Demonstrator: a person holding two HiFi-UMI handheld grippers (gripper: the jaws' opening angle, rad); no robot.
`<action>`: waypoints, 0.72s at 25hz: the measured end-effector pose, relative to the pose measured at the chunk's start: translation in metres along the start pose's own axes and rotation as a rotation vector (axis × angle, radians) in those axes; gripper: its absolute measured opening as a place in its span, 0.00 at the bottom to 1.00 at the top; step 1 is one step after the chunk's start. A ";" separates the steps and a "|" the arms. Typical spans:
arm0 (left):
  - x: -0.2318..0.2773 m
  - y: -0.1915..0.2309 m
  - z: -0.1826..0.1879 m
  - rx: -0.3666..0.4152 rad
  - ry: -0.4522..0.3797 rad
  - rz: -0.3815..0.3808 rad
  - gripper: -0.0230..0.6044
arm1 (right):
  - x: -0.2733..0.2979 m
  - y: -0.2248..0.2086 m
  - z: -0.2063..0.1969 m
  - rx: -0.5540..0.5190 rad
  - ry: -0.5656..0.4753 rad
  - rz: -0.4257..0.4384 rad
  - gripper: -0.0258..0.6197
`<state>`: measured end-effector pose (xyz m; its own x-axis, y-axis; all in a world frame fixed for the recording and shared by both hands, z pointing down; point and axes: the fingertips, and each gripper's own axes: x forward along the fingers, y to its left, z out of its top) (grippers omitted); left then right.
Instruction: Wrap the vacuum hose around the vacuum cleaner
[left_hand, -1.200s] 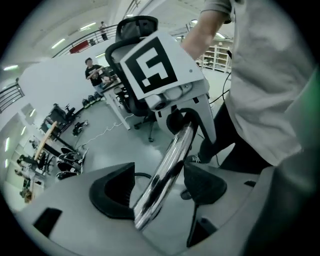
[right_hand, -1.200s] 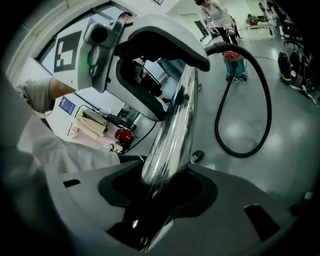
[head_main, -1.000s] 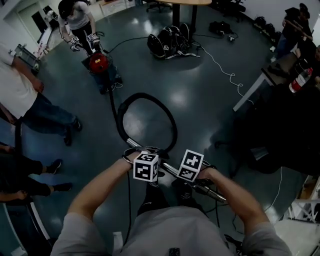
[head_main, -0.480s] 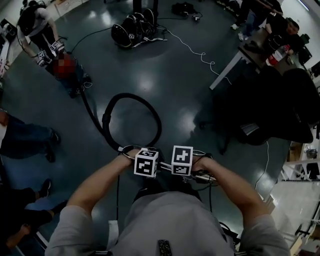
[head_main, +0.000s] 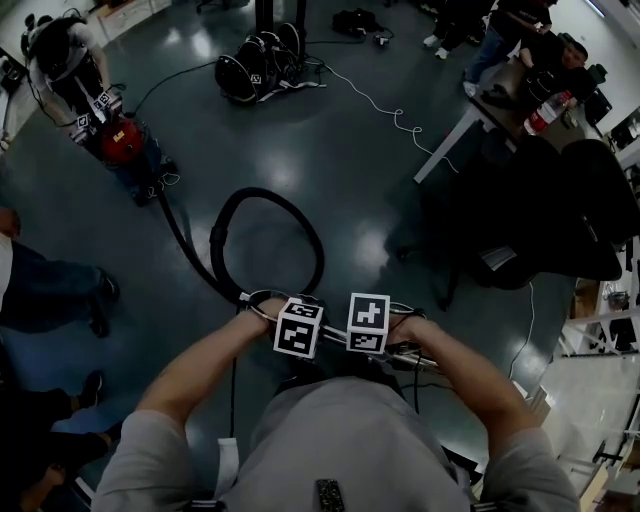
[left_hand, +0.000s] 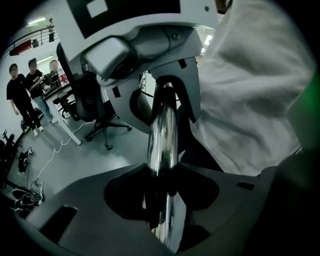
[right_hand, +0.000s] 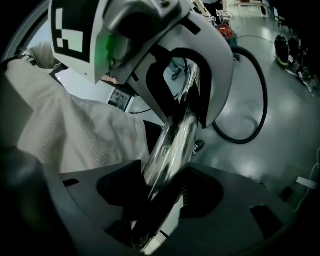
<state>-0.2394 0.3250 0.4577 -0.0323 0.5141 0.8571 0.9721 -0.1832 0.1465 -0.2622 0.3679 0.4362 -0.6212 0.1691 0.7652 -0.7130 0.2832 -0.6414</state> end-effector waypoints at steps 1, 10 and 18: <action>0.000 0.001 0.000 -0.005 0.001 0.001 0.31 | -0.004 -0.002 -0.001 -0.005 0.007 -0.025 0.37; 0.001 0.011 -0.025 -0.162 -0.047 0.018 0.31 | -0.067 -0.013 -0.010 -0.059 -0.051 -0.268 0.37; -0.003 0.024 -0.028 -0.236 -0.085 0.062 0.30 | -0.143 -0.024 0.000 -0.058 -0.250 -0.500 0.38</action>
<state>-0.2221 0.2958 0.4723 0.0556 0.5626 0.8248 0.8901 -0.4022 0.2143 -0.1559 0.3367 0.3423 -0.2755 -0.2257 0.9344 -0.9258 0.3242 -0.1947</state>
